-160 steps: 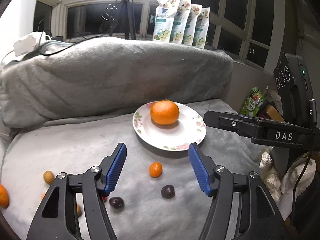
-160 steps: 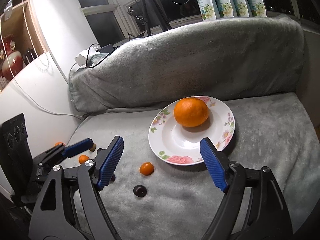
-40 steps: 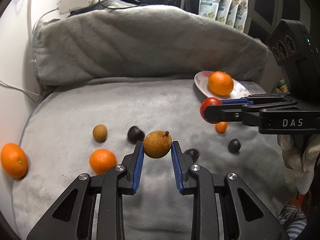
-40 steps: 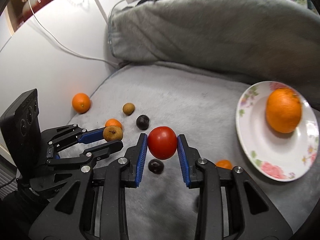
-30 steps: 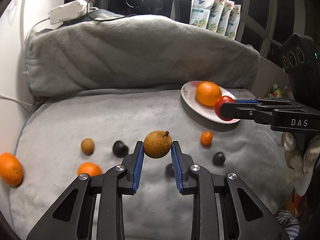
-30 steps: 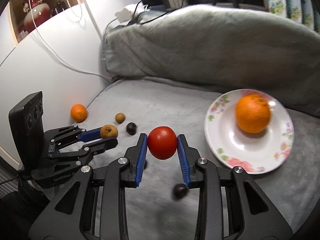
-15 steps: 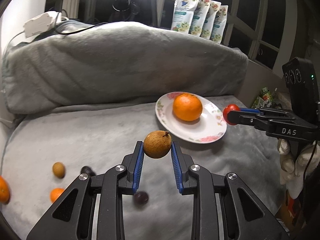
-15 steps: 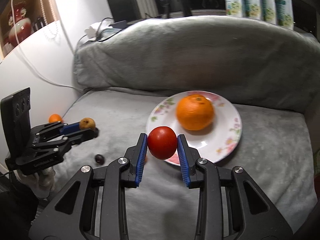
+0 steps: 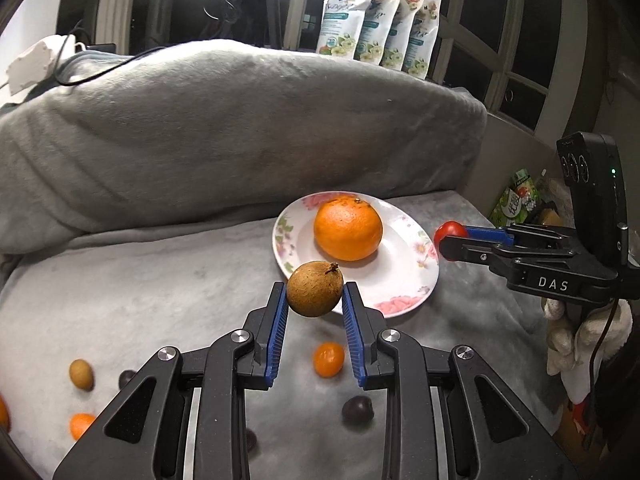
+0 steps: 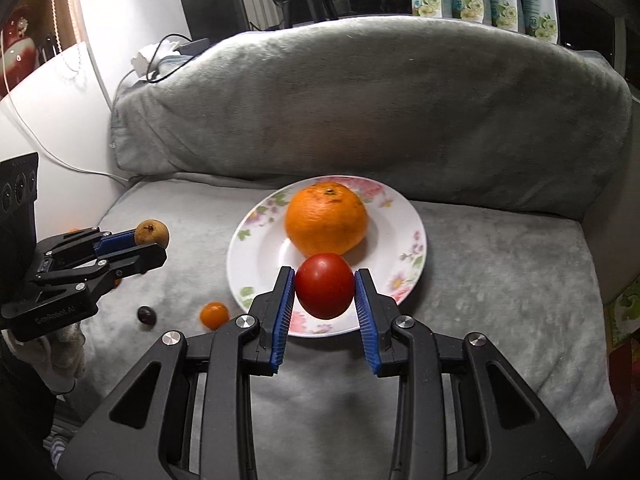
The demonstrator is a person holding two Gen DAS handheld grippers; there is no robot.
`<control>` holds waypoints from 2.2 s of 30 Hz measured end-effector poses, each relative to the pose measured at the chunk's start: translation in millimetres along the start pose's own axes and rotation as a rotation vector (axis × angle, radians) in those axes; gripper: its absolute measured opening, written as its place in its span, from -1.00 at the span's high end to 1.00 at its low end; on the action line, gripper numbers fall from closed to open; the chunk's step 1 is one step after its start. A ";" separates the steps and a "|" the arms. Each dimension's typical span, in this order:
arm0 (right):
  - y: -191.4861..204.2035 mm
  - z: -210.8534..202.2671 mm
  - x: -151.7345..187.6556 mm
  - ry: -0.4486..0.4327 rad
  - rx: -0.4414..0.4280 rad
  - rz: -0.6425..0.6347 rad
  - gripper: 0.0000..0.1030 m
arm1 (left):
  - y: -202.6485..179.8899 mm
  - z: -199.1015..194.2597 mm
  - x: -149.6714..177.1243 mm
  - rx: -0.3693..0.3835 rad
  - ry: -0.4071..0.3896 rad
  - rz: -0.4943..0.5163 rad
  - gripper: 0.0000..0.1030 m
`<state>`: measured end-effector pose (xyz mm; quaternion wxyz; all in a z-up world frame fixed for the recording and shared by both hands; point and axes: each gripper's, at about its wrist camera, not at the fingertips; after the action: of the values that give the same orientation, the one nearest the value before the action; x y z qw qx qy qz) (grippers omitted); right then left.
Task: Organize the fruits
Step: 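Carry the pear and tomato onto the floral plate and open both tools, then withdraw both tools from the plate toward the remaining fruits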
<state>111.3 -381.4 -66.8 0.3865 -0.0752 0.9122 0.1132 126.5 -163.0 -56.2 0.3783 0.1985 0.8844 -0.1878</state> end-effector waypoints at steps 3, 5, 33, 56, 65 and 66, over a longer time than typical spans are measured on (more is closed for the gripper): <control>-5.2 5.3 -0.5 0.009 0.008 0.002 0.38 | -2.3 7.1 -1.7 0.000 0.010 0.003 0.49; -7.1 8.6 -0.1 0.016 0.013 0.003 0.38 | -4.1 11.8 -3.3 0.003 0.018 0.006 0.49; -25.7 34.5 -4.1 0.048 0.032 0.026 0.38 | -14.6 44.5 -15.5 0.014 0.062 0.034 0.48; -29.5 9.9 -14.8 -0.042 0.077 0.057 -0.75 | -14.5 32.2 -15.7 -0.018 0.024 0.044 -0.58; -20.5 -6.8 -18.2 -0.076 0.089 0.051 -0.90 | -17.0 19.3 -12.6 -0.045 0.009 0.054 -0.58; -18.2 -8.1 -19.0 -0.080 0.091 0.050 -0.92 | -17.7 16.6 -11.6 -0.051 0.005 0.055 -0.58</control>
<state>123.0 -400.2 -50.4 0.4228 -0.0304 0.9018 0.0843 135.1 -188.5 -55.0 0.3861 0.2136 0.8841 -0.1541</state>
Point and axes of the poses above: each gripper's, at about its wrist camera, not at the fingertips, and z roughly the way its jaws point, y to its left, x to its underside, and after that the axes turned 2 degrees about -z, right-handed
